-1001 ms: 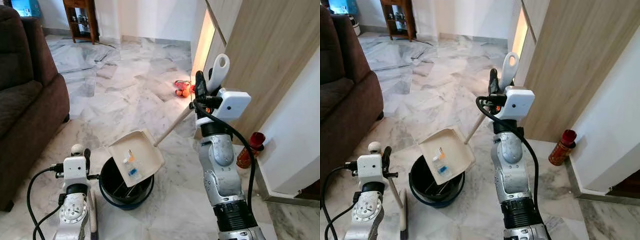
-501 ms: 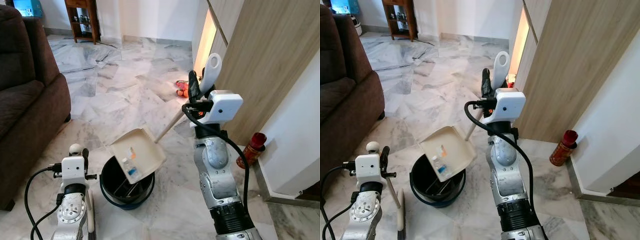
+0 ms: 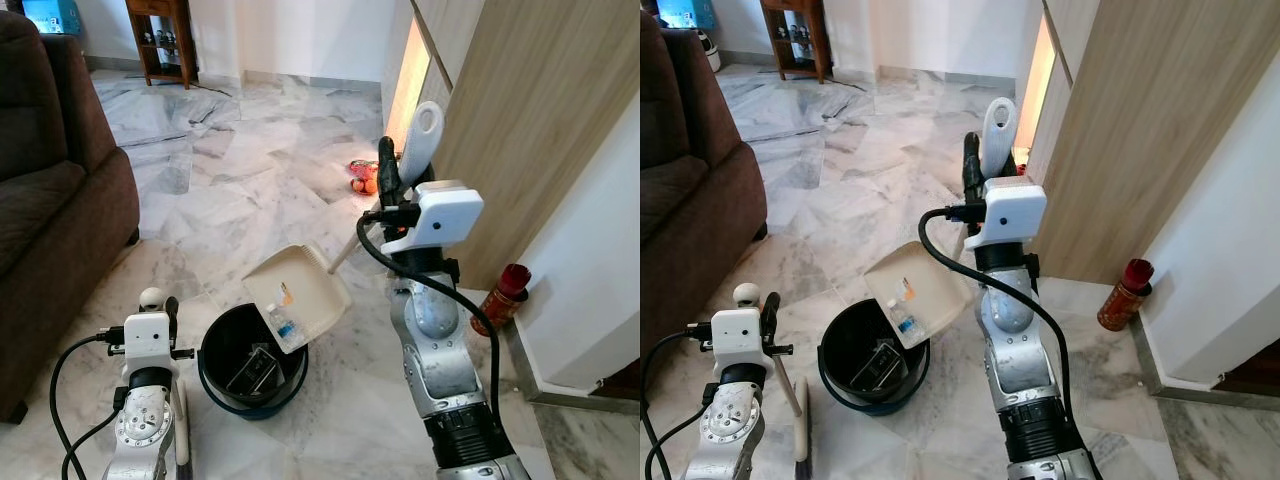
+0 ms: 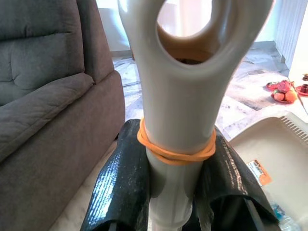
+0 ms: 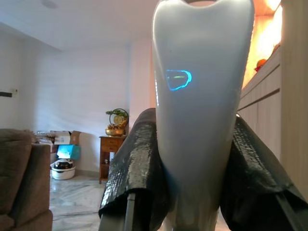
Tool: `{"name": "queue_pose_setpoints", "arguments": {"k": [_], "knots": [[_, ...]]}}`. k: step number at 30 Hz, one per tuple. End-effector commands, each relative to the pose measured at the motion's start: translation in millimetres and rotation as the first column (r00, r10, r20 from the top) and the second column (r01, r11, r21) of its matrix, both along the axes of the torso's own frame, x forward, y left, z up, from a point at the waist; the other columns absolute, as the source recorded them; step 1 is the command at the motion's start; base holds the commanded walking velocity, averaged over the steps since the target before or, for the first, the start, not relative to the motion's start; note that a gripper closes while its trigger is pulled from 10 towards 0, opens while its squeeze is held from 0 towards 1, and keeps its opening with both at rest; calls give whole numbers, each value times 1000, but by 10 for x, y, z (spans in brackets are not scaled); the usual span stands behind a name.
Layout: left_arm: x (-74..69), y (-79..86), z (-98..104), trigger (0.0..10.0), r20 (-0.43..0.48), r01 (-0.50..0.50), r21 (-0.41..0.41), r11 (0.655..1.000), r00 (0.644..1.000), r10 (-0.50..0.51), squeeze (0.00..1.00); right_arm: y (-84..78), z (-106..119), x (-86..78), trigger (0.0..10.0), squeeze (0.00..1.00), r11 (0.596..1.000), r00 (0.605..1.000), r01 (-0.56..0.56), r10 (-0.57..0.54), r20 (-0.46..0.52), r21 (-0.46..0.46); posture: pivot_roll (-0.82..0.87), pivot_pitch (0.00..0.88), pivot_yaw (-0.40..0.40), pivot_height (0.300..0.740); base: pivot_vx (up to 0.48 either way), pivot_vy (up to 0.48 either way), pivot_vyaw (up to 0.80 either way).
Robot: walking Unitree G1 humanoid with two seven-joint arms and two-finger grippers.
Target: Sweep floor
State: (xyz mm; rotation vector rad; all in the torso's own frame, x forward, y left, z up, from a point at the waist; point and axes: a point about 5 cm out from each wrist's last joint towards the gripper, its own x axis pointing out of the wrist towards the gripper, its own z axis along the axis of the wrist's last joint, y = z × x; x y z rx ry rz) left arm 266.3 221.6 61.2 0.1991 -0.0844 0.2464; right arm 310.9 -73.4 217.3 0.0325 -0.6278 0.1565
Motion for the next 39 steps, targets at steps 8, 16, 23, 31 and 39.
{"name": "queue_pose_setpoints", "arguments": {"k": [8, 16, 23, 31, 39], "knots": [[35, -25, 107, 10000, 57, 14, 15, 1000, 998, -14, 0, 58, 263, -114, 10000, 0, 999, 985, -11, 16, 171, -31, 166, 0, -53, 740, 0, 0, 0], [46, -29, 107, 10000, 57, 14, 13, 1000, 998, -15, 0, -20, 270, -64, 10000, 0, 994, 981, 86, -74, 181, -63, 163, 0, -54, 740, 0, 0, 0], [56, -42, 104, 10000, 55, 19, 10, 1000, 998, -20, 0, -455, 282, 119, 10000, 0, 932, 927, 349, -329, 177, -96, 158, 0, -53, 740, 0, 0, 0], [64, -59, 95, 10000, 47, 29, 5, 1000, 998, -29, 0, -768, -18, 288, 10000, 0, 860, 885, 464, -461, 67, -213, 144, 0, -51, 740, 0, 0, 0], [46, -88, 45, 10000, 17, 61, -6, 998, 998, -61, 0, -1037, -679, 393, 10000, 0, 795, 815, 469, -557, -159, -383, 150, 0, -52, 740, 0, 0, 0]]}}
